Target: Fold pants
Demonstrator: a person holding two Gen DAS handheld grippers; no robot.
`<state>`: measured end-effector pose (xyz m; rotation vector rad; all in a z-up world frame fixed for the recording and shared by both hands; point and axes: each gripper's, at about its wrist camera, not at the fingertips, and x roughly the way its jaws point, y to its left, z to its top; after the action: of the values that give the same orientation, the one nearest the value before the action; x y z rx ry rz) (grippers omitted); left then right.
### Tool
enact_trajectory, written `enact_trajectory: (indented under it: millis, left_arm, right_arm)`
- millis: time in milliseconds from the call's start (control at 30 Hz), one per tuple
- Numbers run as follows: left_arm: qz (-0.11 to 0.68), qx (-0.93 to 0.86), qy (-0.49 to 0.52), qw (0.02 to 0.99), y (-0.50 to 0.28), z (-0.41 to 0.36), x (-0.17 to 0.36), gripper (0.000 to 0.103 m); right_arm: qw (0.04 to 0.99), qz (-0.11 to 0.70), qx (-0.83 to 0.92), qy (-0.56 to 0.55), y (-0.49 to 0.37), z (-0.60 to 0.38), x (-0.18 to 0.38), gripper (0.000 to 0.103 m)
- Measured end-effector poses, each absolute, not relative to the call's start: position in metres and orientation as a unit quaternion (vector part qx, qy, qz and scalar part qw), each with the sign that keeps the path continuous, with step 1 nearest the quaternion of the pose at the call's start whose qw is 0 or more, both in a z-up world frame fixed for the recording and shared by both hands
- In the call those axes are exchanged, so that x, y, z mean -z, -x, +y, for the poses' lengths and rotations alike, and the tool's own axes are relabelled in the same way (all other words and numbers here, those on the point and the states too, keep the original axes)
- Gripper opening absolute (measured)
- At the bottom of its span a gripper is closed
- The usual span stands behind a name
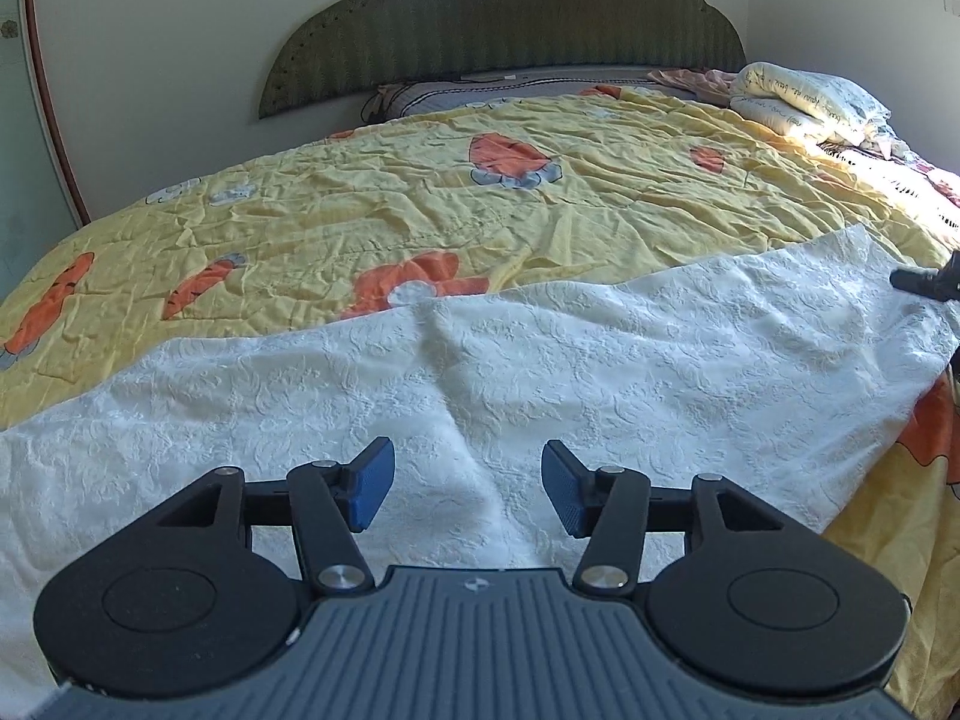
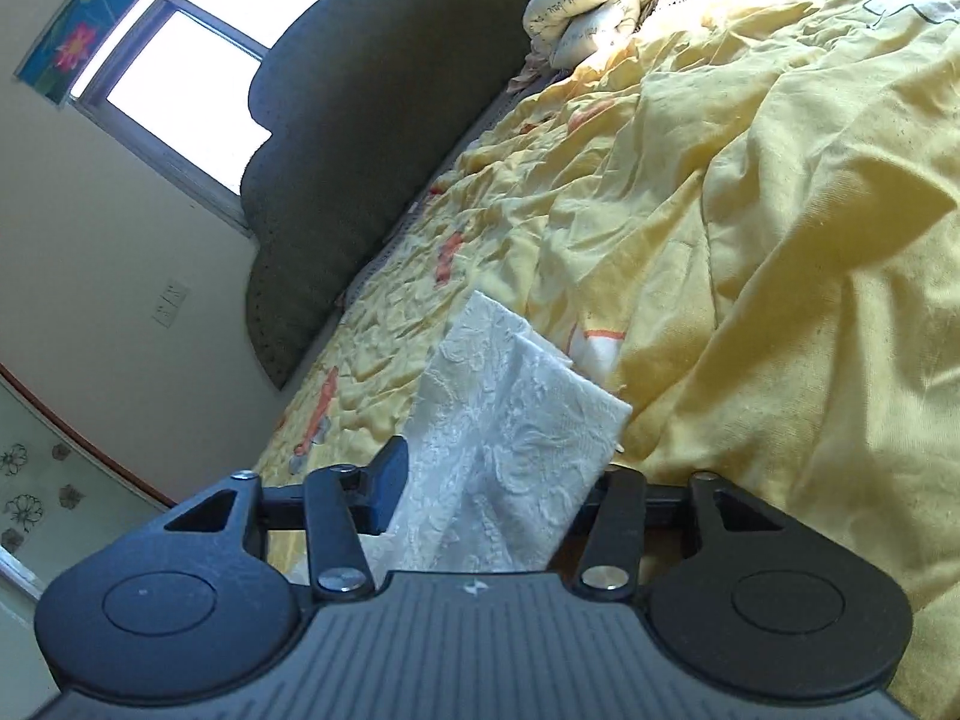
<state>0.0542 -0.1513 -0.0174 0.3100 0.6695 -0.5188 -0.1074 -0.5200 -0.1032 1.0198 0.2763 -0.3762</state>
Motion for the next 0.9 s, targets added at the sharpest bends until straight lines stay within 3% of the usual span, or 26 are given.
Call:
enact_trajectory:
  millis: [33, 200, 367, 533, 767, 900]
  left_arm:
    - [0.323, 0.252, -0.146, 0.901, -0.056, -0.15, 0.016, 0.06]
    - [0.377, 0.288, -0.063, 0.878, -0.078, -0.136, 0.013, 0.062]
    - [0.45, 0.362, 0.108, 0.81, -0.106, -0.121, 0.018, 0.063]
    - [0.479, 0.403, 0.274, 0.73, -0.126, -0.117, 0.031, 0.084]
    - [0.53, 0.372, 0.309, 0.697, -0.159, -0.14, 0.058, 0.084]
    - [0.527, 0.346, 0.342, 0.697, -0.172, -0.139, 0.065, 0.075]
  right_arm:
    - [0.845, 0.137, 0.188, -0.482, 0.107, -0.52, 0.103, 0.016]
    - [0.862, 0.12, 0.2, -0.451, 0.113, -0.506, 0.089, 0.012]
    - [0.947, 0.143, 0.153, -0.245, 0.085, -0.435, 0.032, 0.012]
    - [0.977, 0.2, 0.039, -0.061, 0.049, -0.338, 0.024, 0.012]
    - [0.973, 0.226, -0.02, 0.027, 0.054, -0.284, 0.041, 0.012]
    - [0.973, 0.212, -0.059, 0.07, 0.064, -0.265, 0.036, 0.012]
